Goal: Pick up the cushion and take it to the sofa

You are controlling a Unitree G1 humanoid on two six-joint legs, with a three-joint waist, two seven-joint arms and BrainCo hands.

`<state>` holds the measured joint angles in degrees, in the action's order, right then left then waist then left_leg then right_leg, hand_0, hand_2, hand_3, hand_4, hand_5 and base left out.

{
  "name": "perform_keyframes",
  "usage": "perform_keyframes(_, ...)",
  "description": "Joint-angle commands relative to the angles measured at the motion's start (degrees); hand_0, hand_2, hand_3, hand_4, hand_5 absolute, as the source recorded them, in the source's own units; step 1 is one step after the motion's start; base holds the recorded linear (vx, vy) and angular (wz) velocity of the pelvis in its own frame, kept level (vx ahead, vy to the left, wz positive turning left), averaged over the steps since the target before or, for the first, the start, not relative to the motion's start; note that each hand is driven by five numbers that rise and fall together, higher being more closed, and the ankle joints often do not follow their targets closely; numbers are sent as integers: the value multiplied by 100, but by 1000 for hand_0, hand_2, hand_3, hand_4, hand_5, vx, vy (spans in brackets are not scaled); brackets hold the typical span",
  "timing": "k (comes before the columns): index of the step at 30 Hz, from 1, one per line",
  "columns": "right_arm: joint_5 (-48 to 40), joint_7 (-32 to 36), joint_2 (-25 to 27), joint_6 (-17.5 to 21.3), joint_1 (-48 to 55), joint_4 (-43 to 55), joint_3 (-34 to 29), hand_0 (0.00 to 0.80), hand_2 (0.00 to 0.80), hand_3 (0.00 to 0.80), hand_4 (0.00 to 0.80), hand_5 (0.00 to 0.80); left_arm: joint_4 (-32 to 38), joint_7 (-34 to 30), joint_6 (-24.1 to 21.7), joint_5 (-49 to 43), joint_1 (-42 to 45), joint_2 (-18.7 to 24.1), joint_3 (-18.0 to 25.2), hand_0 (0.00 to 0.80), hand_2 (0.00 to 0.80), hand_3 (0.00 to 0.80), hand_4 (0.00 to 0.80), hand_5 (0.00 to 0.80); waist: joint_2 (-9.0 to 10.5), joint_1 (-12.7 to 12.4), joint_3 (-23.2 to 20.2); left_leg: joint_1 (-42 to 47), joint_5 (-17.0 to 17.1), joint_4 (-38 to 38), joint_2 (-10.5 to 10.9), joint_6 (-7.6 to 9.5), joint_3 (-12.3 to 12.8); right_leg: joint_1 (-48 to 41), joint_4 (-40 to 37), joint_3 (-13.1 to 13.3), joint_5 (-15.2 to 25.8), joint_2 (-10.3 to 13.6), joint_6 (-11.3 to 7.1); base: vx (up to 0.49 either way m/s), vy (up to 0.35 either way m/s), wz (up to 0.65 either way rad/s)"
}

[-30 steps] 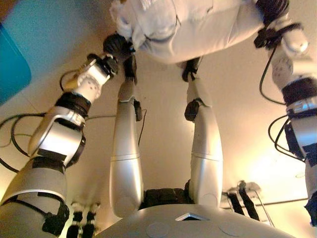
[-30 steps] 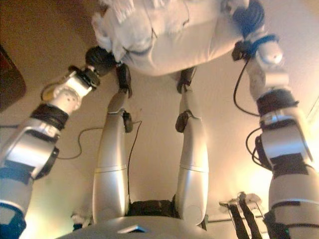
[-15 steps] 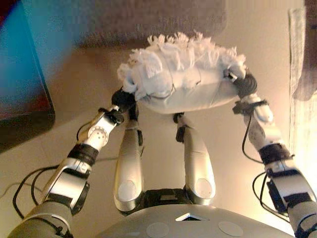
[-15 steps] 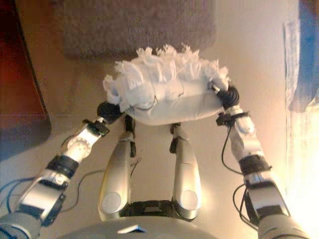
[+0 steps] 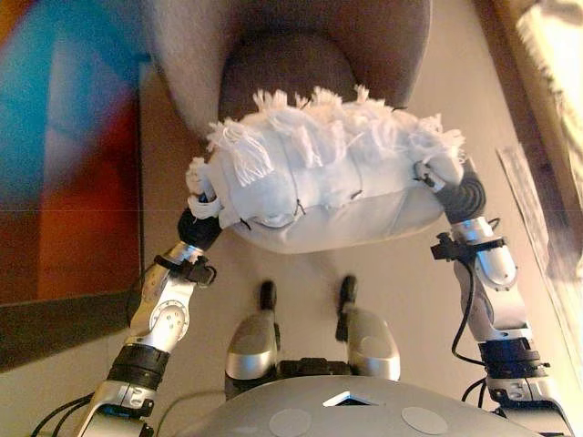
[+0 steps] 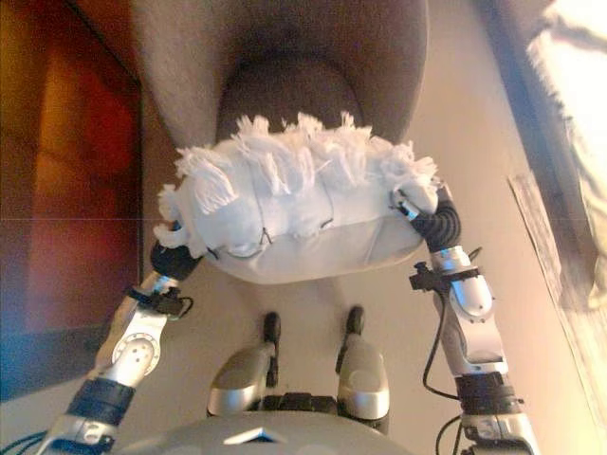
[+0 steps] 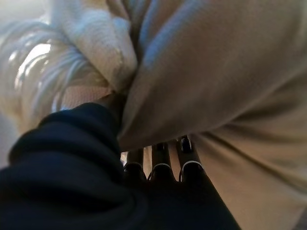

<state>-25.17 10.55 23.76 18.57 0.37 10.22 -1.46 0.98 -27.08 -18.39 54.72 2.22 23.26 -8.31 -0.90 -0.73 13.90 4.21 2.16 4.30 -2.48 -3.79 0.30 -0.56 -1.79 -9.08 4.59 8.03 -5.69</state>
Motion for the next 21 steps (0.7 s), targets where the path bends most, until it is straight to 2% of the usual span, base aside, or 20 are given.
perform_keyframes(1,-103,-11,67,988,-341,931,255,800,800,800,800,800,985,170,-937,-189,-407,-143,-97,800,800,800,800,800,169,-5,-912,14,-490,-250,202,281,107,-280,461,108,-664,-94,-77,31,-69,16)
perform_keyframes(4,-172,-226,157,1084,-608,1235,193,800,800,800,800,800,1342,699,-1372,-676,-652,-53,-26,800,800,800,800,800,191,-75,-1065,188,-462,-54,172,256,88,-468,278,18,-631,-124,-63,2,-79,6)
perform_keyframes(8,-210,-187,192,1042,-840,1486,150,800,800,800,800,800,1639,859,-1233,-455,-887,0,189,800,800,800,800,800,202,-117,-1182,216,-386,24,122,209,58,-575,126,-31,-560,-173,-26,-28,-73,0)
perform_keyframes(16,-122,-371,161,870,-918,1629,331,800,800,800,800,800,1837,1176,-1100,-720,-886,-37,134,800,800,800,800,800,270,-150,-1161,245,-360,-46,5,141,34,-675,80,-21,-620,-314,94,-4,-104,0)
perform_keyframes(18,-220,-331,195,872,-965,1618,385,800,800,800,800,800,1841,1207,-1159,-750,-852,-11,152,800,800,800,800,800,304,-151,-1102,209,-440,-320,-18,104,77,-647,132,-22,-626,-319,141,6,-109,-1)
perform_keyframes(20,-313,-237,236,895,-1045,1582,471,800,800,800,800,800,1843,1171,-1268,-726,-778,-34,214,800,800,800,800,800,400,-170,-927,8,-700,-1170,4,41,157,-636,263,-36,-673,-276,247,3,-128,-3)
perform_keyframes(21,-314,-210,231,942,-1054,1557,508,800,800,800,800,800,1847,1143,-1311,-747,-750,-51,232,800,800,800,800,800,437,-188,-835,-182,-707,-1621,26,29,171,-616,329,-29,-669,-259,291,-44,-134,-10)
